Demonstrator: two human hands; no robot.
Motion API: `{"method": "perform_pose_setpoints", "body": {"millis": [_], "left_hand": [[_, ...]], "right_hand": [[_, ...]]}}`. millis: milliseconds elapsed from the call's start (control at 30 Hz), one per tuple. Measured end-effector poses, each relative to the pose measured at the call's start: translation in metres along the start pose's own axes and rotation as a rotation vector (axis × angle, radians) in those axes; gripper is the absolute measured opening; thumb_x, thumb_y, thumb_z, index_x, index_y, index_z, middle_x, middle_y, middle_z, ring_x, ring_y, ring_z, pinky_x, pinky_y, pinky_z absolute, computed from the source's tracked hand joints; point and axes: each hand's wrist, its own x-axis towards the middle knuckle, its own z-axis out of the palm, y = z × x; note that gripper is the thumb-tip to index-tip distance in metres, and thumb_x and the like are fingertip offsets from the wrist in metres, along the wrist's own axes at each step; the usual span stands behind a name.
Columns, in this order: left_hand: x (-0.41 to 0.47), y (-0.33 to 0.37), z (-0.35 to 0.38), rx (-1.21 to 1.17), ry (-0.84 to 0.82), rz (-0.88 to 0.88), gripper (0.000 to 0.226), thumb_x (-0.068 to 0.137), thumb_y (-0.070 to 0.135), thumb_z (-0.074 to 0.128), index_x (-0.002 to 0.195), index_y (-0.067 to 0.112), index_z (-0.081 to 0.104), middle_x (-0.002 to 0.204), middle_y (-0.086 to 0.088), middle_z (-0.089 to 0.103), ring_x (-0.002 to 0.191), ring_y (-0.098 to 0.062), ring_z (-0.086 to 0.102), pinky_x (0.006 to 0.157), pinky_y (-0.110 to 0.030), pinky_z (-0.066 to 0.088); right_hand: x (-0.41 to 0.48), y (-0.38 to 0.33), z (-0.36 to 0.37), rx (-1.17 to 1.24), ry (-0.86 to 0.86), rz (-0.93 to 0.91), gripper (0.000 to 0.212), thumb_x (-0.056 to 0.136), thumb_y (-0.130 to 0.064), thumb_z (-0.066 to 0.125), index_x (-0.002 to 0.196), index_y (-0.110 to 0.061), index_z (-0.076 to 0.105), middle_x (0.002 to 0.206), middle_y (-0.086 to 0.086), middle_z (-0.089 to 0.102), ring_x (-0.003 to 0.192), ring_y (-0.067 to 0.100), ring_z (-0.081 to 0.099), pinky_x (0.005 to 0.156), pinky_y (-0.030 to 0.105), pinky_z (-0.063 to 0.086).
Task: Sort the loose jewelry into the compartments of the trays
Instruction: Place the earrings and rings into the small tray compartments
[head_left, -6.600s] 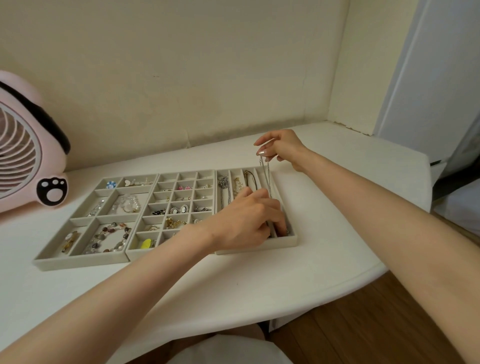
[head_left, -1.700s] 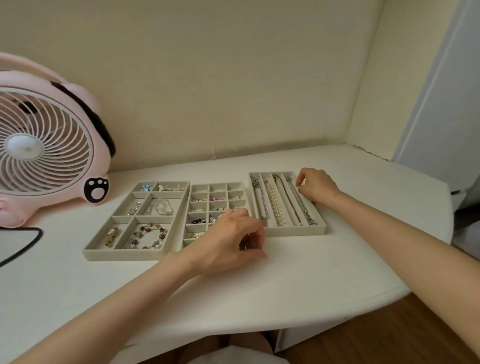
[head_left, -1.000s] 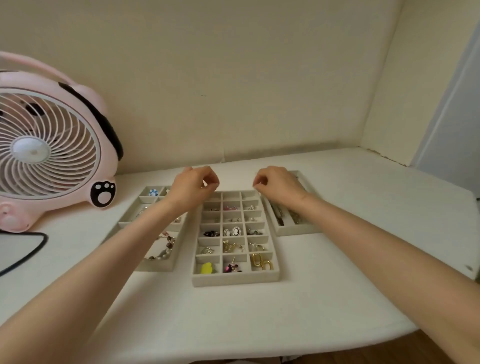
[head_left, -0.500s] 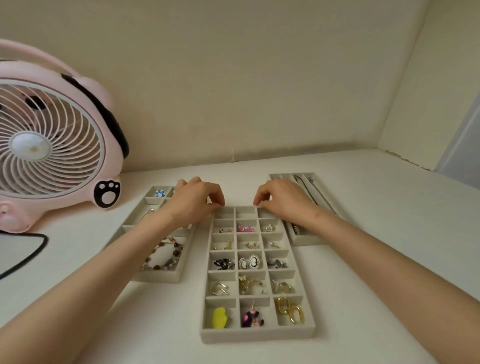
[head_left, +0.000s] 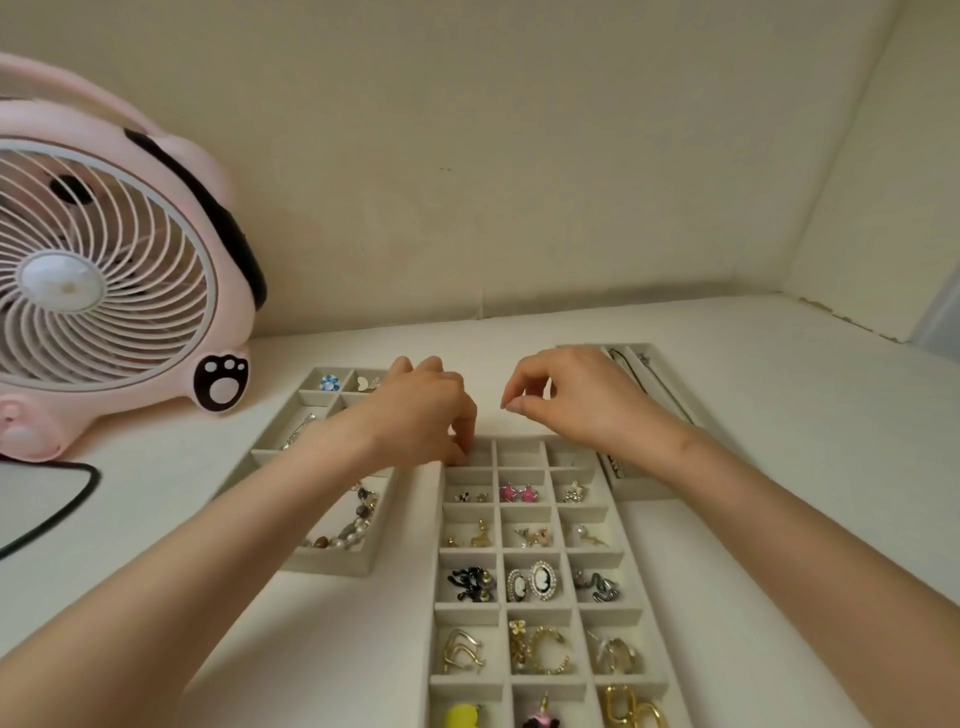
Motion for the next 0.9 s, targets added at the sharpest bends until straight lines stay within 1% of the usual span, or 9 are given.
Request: {"method": "perform_pose_setpoints", "body": {"millis": [100, 233, 367, 433, 500, 600, 667, 800, 900], "left_hand": [[0.006, 0.009, 0.000, 0.107, 0.030, 0.006, 0.011, 0.085, 0.030, 0.060, 0.094, 0.029, 0.066, 0.104, 0.007, 0.054, 0.102, -0.014, 0.040, 0.078, -0.027, 0.024], [0.007, 0.013, 0.007, 0.171, 0.087, -0.012, 0.014, 0.088, 0.024, 0.055, 0.096, 0.028, 0.066, 0.110, 0.005, 0.056, 0.108, -0.018, 0.043, 0.077, -0.027, 0.025], [0.004, 0.008, 0.008, 0.043, 0.105, -0.010, 0.009, 0.087, 0.029, 0.058, 0.094, 0.028, 0.062, 0.104, 0.007, 0.053, 0.100, -0.013, 0.040, 0.078, -0.027, 0.025], [0.000, 0.002, 0.005, -0.078, 0.129, -0.020, 0.009, 0.087, 0.034, 0.058, 0.095, 0.030, 0.061, 0.097, 0.010, 0.048, 0.096, -0.011, 0.037, 0.080, -0.027, 0.026], [-0.005, -0.007, 0.003, -0.151, 0.184, -0.020, 0.010, 0.087, 0.028, 0.057, 0.095, 0.033, 0.061, 0.096, 0.014, 0.045, 0.098, -0.011, 0.038, 0.078, -0.028, 0.025], [-0.013, -0.018, 0.003, -0.251, 0.197, 0.005, 0.037, 0.079, 0.004, 0.050, 0.089, 0.037, 0.063, 0.102, 0.015, 0.048, 0.097, -0.011, 0.037, 0.079, -0.030, 0.025], [-0.017, -0.022, 0.005, -0.276, 0.178, 0.041, 0.049, 0.072, -0.005, 0.045, 0.086, 0.037, 0.066, 0.107, 0.015, 0.050, 0.100, -0.011, 0.036, 0.083, -0.030, 0.027], [-0.022, -0.025, 0.015, -0.265, 0.106, 0.102, 0.055, 0.068, -0.008, 0.042, 0.089, 0.036, 0.067, 0.115, 0.015, 0.047, 0.102, -0.006, 0.031, 0.090, -0.028, 0.023], [-0.022, -0.025, 0.018, -0.212, 0.112, 0.122, 0.057, 0.068, -0.009, 0.041, 0.092, 0.036, 0.066, 0.118, 0.015, 0.045, 0.099, -0.003, 0.026, 0.092, -0.027, 0.021]], "right_hand": [[0.001, 0.000, 0.003, 0.091, 0.059, 0.015, 0.008, 0.085, -0.026, 0.064, 0.083, -0.030, 0.071, 0.074, -0.010, 0.064, 0.061, 0.001, 0.047, 0.073, 0.032, 0.049], [-0.002, 0.003, 0.005, 0.119, 0.066, 0.018, 0.009, 0.085, -0.026, 0.065, 0.084, -0.029, 0.073, 0.071, -0.011, 0.064, 0.061, 0.002, 0.049, 0.074, 0.035, 0.051], [-0.003, 0.000, 0.003, 0.090, 0.048, -0.005, 0.017, 0.084, -0.020, 0.061, 0.082, -0.033, 0.072, 0.079, -0.010, 0.064, 0.063, 0.002, 0.047, 0.072, 0.032, 0.047], [-0.004, -0.004, 0.002, 0.056, 0.003, -0.038, 0.027, 0.082, -0.014, 0.055, 0.081, -0.035, 0.072, 0.085, -0.010, 0.058, 0.066, 0.000, 0.044, 0.068, 0.027, 0.038], [-0.006, -0.009, 0.003, 0.040, -0.060, -0.066, 0.034, 0.081, -0.009, 0.051, 0.082, -0.036, 0.072, 0.089, -0.011, 0.052, 0.069, -0.001, 0.041, 0.067, 0.023, 0.031], [-0.007, -0.015, 0.007, -0.016, -0.117, -0.133, 0.039, 0.079, -0.004, 0.049, 0.083, -0.035, 0.073, 0.093, -0.011, 0.047, 0.082, 0.003, 0.038, 0.073, 0.023, 0.029], [-0.006, -0.016, 0.010, -0.056, -0.132, -0.174, 0.042, 0.076, 0.000, 0.049, 0.085, -0.032, 0.074, 0.095, -0.010, 0.045, 0.089, 0.008, 0.036, 0.074, 0.020, 0.025], [-0.006, -0.015, 0.015, -0.119, -0.150, -0.228, 0.049, 0.074, 0.004, 0.046, 0.091, -0.031, 0.074, 0.099, -0.007, 0.046, 0.091, 0.010, 0.035, 0.067, 0.017, 0.023], [-0.007, -0.016, 0.018, -0.173, -0.160, -0.242, 0.051, 0.077, 0.005, 0.045, 0.097, -0.032, 0.073, 0.103, -0.007, 0.045, 0.090, 0.008, 0.030, 0.072, 0.019, 0.021]]}}
